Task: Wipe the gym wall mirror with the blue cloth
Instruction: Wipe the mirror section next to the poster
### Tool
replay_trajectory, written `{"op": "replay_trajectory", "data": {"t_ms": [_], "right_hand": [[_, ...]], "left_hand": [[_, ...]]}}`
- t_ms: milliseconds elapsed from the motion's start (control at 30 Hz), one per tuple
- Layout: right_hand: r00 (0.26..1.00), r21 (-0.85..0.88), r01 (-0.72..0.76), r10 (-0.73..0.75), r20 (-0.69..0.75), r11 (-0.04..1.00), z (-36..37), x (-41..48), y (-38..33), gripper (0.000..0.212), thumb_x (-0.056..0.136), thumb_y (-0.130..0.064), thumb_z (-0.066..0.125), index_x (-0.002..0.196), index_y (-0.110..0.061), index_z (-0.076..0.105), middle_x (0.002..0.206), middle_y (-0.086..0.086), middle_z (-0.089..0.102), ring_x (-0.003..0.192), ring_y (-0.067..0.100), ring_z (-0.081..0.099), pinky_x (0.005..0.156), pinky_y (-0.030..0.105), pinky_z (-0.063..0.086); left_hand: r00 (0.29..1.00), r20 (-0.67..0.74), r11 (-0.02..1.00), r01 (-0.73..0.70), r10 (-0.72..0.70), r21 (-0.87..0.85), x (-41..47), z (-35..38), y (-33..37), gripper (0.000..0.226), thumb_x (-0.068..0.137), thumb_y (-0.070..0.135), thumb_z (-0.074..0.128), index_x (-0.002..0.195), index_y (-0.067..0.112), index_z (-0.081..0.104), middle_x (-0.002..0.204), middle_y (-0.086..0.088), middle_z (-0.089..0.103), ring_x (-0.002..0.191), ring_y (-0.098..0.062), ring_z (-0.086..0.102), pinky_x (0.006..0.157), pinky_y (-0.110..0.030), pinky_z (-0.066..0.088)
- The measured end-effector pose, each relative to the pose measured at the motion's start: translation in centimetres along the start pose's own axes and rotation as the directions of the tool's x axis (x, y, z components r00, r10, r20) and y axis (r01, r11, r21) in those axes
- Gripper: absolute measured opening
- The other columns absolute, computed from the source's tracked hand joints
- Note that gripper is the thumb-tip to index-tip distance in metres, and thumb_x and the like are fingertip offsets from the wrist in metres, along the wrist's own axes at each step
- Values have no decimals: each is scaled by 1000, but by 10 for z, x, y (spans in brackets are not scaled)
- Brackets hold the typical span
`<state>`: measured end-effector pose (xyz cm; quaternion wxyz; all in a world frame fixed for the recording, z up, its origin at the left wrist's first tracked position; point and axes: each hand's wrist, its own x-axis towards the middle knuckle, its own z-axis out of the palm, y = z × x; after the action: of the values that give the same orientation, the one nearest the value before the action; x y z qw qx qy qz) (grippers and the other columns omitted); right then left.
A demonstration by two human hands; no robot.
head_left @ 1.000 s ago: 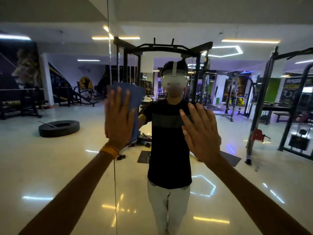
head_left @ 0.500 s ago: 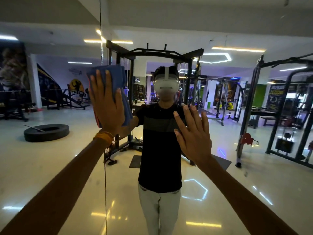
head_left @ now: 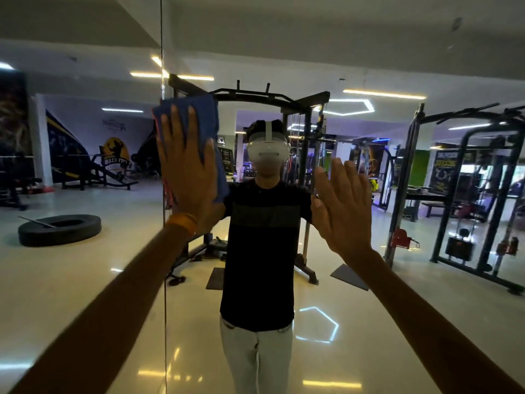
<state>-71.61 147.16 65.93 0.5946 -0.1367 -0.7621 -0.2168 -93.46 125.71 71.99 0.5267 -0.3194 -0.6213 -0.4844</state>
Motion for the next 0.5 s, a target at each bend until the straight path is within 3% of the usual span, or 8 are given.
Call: {"op": "replay_trajectory", "data": {"t_ms": [67, 133, 200, 267, 367, 433, 500], "right_hand": [[999, -16, 24, -24, 21, 1000, -3, -9, 5, 58, 105, -37, 43, 158, -13, 37, 169, 15, 20, 158, 34, 12, 125, 60, 13], [997, -44, 69, -67, 47, 997, -6, -18, 12, 59, 105, -36, 46, 158, -13, 36, 169, 15, 20, 158, 34, 13, 126, 58, 12], [996, -62, 73, -70, 54, 995, -10, -27, 20, 60, 104, -35, 48, 158, -13, 37, 168, 15, 21, 157, 34, 15, 126, 57, 13], [997, -61, 63, -60, 58, 996, -13, -36, 27, 59, 103, -34, 49, 157, -13, 38, 168, 16, 23, 157, 35, 17, 125, 59, 15], [994, -50, 91, -87, 67, 995, -16, -50, 35, 55, 107, -35, 42, 157, -12, 38, 167, 18, 23, 156, 38, 19, 125, 59, 15], [988, -37, 132, -129, 88, 991, -16, -58, 37, 54, 109, -37, 33, 157, -12, 37, 167, 18, 22, 156, 38, 19, 126, 57, 12], [970, -19, 215, -211, 119, 976, -16, -64, 37, 53, 110, -37, 31, 158, -14, 37, 168, 17, 21, 156, 38, 19, 125, 59, 14]], "left_hand": [[984, 84, 988, -157, 156, 11, -59, 9, 21, 62, 110, 36, 34, 164, 16, 14, 171, -13, 5, 159, -35, 3, 129, -51, 4], [845, 285, 884, -466, 453, -21, -127, 13, 27, 65, 109, 36, 34, 165, 22, 4, 171, -9, 4, 159, -32, 3, 129, -52, 4], [731, 346, 784, -621, 589, -22, -148, 13, 14, 72, 107, 38, 41, 165, 24, 1, 172, -6, 1, 160, -29, 1, 129, -50, 3], [787, 314, 823, -567, 531, 28, -117, 16, 5, 76, 107, 41, 45, 165, 22, 1, 172, -5, -8, 159, -27, -6, 128, -50, 1], [967, 135, 971, -227, 216, 76, -57, 17, 19, 61, 110, 41, 33, 163, 14, 20, 171, -11, 4, 158, -27, -2, 129, -46, -2], [997, 54, 999, -47, 47, 13, -62, 20, 43, 60, 110, 43, 31, 163, 16, 20, 170, -14, 9, 158, -28, 0, 128, -51, 7], [983, 146, 993, -114, 113, 3, -124, 34, 62, 61, 110, 44, 30, 163, 20, 12, 171, -9, 4, 159, -26, -4, 127, -55, 12]]}}
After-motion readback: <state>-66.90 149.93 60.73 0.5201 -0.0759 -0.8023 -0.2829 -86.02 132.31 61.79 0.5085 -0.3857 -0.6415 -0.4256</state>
